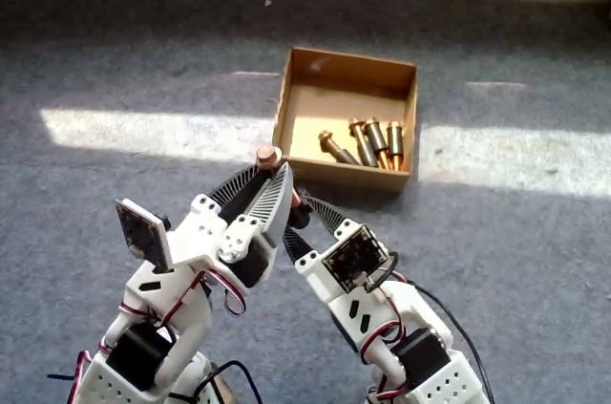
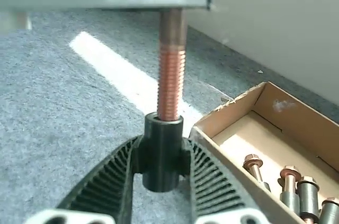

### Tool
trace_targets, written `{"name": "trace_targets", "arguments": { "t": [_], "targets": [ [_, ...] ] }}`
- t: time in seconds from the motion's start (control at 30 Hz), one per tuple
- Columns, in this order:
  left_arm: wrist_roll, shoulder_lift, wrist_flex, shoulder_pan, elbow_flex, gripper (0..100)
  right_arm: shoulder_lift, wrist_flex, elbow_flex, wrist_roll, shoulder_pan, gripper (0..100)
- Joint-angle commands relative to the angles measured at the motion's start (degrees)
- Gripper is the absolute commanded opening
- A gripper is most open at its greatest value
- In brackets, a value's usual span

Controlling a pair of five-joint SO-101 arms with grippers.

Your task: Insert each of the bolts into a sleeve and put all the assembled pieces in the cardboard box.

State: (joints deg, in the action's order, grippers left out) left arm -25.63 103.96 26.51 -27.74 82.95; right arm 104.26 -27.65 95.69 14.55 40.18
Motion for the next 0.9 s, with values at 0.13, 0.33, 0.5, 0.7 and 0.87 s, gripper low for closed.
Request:
{"name": "trace_targets", "arguments": {
  "t": [0.13, 0.33, 0.5, 0.7, 0.87],
  "targets": [
    [0.88, 0.75, -1.49, -0.75, -0.66, 1, 1.01, 4.35, 7.6, 0.79, 0.48, 0.5],
    [0.79, 0.75, -1.67, 2.59, -0.66, 1, 1.01, 6.55, 7.52, 0.79, 0.57, 0.5],
    [0.79, 0.75, -1.67, 2.59, -0.66, 1, 1.01, 6.9, 7.43, 0.79, 0.57, 0.5],
    [0.79, 0.75, -3.25, 2.59, 0.92, 1, 1.01, 6.9, 7.34, 0.79, 0.92, 0.5],
    [0.88, 0.75, -11.87, 2.68, 6.46, 1, 1.01, 6.9, 7.34, 0.79, 0.92, 0.5]
  ]
}}
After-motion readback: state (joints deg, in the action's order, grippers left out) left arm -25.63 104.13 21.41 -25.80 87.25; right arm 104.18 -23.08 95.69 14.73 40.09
